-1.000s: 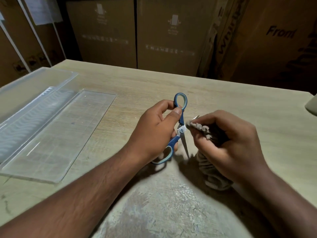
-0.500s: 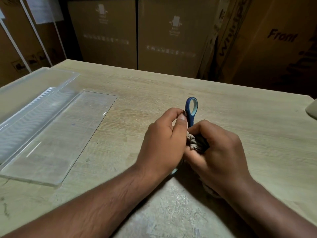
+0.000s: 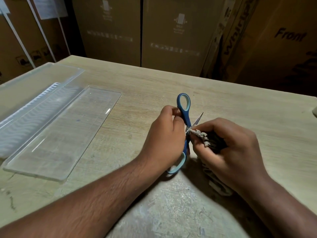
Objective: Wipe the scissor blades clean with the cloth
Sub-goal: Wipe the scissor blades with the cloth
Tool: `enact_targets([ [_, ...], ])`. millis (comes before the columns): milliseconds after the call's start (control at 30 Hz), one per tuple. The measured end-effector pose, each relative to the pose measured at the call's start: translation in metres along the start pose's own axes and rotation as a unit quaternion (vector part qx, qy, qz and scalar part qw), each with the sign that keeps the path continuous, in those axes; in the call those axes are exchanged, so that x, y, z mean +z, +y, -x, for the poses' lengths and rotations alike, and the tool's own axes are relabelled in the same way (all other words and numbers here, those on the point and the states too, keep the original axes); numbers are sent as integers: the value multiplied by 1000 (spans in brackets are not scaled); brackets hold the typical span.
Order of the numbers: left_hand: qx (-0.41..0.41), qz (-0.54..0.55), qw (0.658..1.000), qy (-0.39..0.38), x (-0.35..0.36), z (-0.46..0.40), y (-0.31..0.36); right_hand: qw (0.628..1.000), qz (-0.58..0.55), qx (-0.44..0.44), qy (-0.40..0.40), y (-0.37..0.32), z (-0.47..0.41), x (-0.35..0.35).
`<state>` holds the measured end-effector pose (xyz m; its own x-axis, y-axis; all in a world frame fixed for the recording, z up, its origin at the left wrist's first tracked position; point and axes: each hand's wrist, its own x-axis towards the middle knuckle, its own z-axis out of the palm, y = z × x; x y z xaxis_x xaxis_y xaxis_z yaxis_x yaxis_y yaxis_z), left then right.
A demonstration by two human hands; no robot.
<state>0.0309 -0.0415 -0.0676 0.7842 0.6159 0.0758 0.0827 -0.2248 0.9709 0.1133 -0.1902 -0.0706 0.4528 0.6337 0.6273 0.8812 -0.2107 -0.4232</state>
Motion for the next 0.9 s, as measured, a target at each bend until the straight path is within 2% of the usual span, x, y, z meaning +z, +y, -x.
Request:
enact_targets([
  [267, 23, -87, 996, -3, -1, 3, 2, 998, 56, 0, -13, -4, 2, 1],
  [433, -15, 41, 999, -9, 1, 7, 9, 995, 101, 2, -18, -7, 0, 2],
  [600, -62, 29, 996, -55, -1, 8, 16, 992, 123, 12, -20, -10, 0, 1],
  [767, -31, -13, 997, -63, -2, 7, 10, 993, 110, 32, -7, -6, 0, -2],
  [900, -44, 8, 997, -61, -3, 2, 9, 995, 94, 29, 9, -5, -1, -5],
])
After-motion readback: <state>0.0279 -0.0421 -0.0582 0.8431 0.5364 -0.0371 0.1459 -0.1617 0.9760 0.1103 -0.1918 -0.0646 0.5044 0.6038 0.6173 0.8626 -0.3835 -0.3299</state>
